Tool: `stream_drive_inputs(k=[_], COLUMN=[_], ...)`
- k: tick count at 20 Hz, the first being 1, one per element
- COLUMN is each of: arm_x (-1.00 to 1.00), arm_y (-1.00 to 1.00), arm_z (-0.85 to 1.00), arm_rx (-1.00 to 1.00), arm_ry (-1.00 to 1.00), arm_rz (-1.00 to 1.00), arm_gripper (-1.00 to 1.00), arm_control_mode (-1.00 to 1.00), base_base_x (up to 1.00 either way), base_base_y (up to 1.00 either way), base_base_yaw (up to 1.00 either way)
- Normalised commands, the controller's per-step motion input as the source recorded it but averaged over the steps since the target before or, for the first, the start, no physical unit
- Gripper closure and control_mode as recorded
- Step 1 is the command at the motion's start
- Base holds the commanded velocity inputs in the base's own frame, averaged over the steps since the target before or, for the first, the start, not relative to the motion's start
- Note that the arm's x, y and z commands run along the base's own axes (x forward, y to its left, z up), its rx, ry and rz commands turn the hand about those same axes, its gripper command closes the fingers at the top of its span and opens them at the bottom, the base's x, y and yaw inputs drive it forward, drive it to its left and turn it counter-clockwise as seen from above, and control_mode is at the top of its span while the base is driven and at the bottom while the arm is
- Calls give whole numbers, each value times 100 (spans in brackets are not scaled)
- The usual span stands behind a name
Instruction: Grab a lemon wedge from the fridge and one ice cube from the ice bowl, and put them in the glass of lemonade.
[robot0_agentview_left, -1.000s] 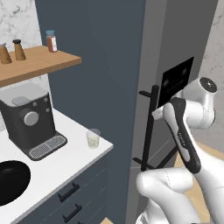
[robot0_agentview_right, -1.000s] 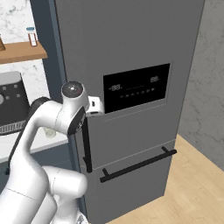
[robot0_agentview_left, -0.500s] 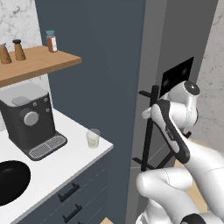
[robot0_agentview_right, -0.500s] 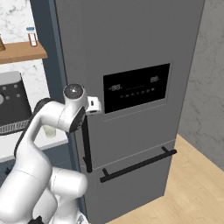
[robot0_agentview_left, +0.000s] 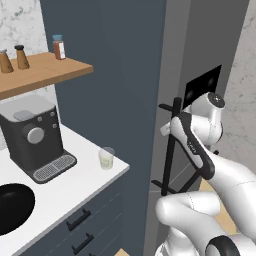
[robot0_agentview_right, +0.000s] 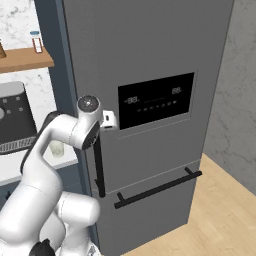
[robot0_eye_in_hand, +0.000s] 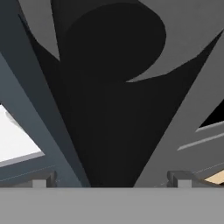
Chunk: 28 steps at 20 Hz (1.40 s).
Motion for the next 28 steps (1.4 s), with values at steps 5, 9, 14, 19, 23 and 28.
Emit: stream_drive_inputs(k=[5,9,14,19,23,28], arm_x=[29,23,9,0,0,-6], arm_y=[-3,-2,0,0,0,-39], arm_z=[-66,-46,-12,0,0,1], arm_rx=[17,11,3,0,0,-1], arm_ry=[-14,-18,-6,0,0,-4], arm_rz=[0,0,0,0,0,-16], arm_gripper=[-100,-100,-100,100,100,100], arm_control_mode=[-100,-100,-100,-100,-100,-100], base_base_x=[0,0,0,0,0,0], base_base_y=[0,0,0,0,0,0], base_base_yaw=[0,0,0,0,0,0])
